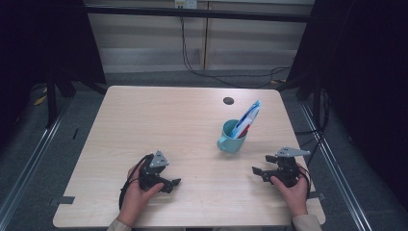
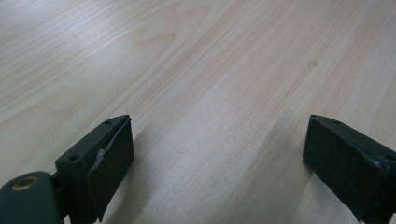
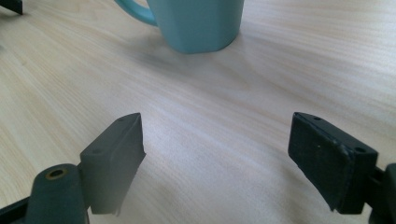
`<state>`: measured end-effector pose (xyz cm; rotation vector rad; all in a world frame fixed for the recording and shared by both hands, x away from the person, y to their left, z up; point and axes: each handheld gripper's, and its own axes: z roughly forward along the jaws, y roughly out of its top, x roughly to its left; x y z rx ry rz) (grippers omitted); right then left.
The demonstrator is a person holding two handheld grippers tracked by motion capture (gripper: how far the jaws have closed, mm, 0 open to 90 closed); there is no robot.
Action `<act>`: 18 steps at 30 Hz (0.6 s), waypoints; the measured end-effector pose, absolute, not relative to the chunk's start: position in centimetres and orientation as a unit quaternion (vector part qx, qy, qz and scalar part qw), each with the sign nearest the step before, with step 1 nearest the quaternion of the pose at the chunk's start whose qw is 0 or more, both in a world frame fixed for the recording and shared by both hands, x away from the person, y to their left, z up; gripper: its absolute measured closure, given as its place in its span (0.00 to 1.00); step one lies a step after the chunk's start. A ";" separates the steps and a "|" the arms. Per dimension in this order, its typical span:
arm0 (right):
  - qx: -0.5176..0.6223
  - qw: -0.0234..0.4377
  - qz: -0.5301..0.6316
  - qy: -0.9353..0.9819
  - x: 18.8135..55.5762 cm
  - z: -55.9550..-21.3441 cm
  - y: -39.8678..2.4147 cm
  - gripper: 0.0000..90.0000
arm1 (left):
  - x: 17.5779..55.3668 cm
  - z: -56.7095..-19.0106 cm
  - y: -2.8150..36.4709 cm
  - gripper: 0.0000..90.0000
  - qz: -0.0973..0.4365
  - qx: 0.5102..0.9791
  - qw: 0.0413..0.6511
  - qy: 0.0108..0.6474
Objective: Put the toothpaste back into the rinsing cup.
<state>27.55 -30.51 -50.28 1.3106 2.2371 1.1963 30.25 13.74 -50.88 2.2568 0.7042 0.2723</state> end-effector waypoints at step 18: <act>0.445 0.146 0.381 0.797 27.3 -51.0 -30.4 0.18 | 30.3 -50.9 13.7 0.09 0.106 0.881 0.372 0.273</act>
